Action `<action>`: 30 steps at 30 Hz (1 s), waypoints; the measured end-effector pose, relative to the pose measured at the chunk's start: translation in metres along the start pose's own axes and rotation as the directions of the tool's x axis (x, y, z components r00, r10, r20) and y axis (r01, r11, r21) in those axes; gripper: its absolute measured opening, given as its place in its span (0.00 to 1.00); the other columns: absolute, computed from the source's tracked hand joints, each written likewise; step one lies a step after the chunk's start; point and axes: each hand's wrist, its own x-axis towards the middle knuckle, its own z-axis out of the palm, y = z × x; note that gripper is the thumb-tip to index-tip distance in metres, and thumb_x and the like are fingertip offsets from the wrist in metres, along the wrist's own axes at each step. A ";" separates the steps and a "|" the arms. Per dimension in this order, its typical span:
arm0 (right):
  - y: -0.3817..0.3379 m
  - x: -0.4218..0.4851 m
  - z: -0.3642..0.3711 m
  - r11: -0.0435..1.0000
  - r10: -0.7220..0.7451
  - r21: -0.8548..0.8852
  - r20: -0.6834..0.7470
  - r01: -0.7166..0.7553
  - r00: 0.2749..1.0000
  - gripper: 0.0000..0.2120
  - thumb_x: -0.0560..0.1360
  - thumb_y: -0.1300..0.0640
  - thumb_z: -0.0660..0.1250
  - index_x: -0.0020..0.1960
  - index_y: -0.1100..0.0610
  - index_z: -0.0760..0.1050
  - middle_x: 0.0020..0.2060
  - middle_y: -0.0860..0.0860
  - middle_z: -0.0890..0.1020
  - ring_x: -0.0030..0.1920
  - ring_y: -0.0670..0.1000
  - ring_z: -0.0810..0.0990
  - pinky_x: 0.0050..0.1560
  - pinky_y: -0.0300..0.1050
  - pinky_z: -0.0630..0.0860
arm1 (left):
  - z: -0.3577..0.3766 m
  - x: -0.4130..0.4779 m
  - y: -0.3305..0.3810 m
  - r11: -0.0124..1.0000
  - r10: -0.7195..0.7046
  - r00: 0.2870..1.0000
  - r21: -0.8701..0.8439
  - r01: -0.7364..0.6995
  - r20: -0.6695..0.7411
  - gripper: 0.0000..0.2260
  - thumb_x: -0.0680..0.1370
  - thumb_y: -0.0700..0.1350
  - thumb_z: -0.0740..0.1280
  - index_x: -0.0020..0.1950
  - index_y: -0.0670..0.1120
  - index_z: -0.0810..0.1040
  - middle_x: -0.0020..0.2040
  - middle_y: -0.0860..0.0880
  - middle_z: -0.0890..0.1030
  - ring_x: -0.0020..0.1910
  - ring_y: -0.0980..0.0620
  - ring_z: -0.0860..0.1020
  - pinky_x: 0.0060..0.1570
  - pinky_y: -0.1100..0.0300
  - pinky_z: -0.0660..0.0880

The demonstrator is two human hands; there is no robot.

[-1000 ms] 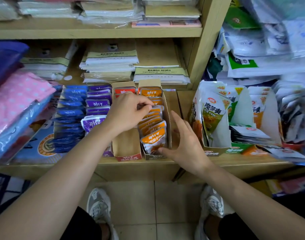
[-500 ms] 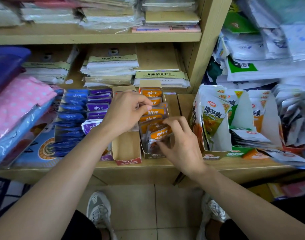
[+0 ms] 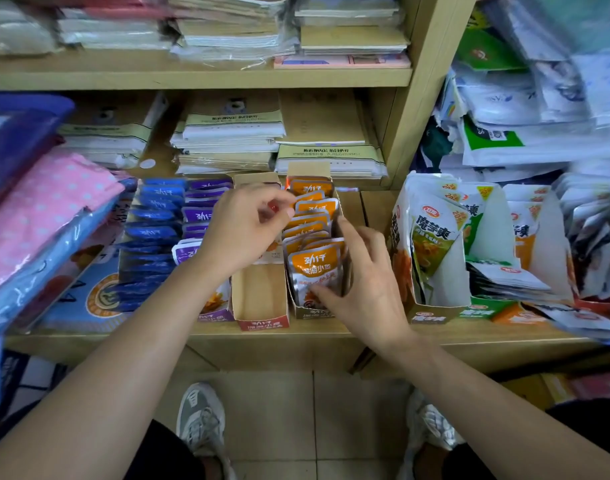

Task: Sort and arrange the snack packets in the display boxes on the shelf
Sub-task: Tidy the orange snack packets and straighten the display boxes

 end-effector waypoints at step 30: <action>-0.002 0.015 0.003 0.857 0.091 0.452 0.339 -0.247 0.936 0.42 0.75 0.53 0.74 0.77 0.35 0.51 0.75 0.44 0.66 0.74 0.40 0.65 0.70 0.40 0.70 | 0.025 0.003 -0.005 0.991 -0.076 0.995 0.119 0.067 0.066 0.20 0.83 0.46 0.64 0.75 0.48 0.71 0.70 0.50 0.70 0.70 0.54 0.68 0.65 0.52 0.75</action>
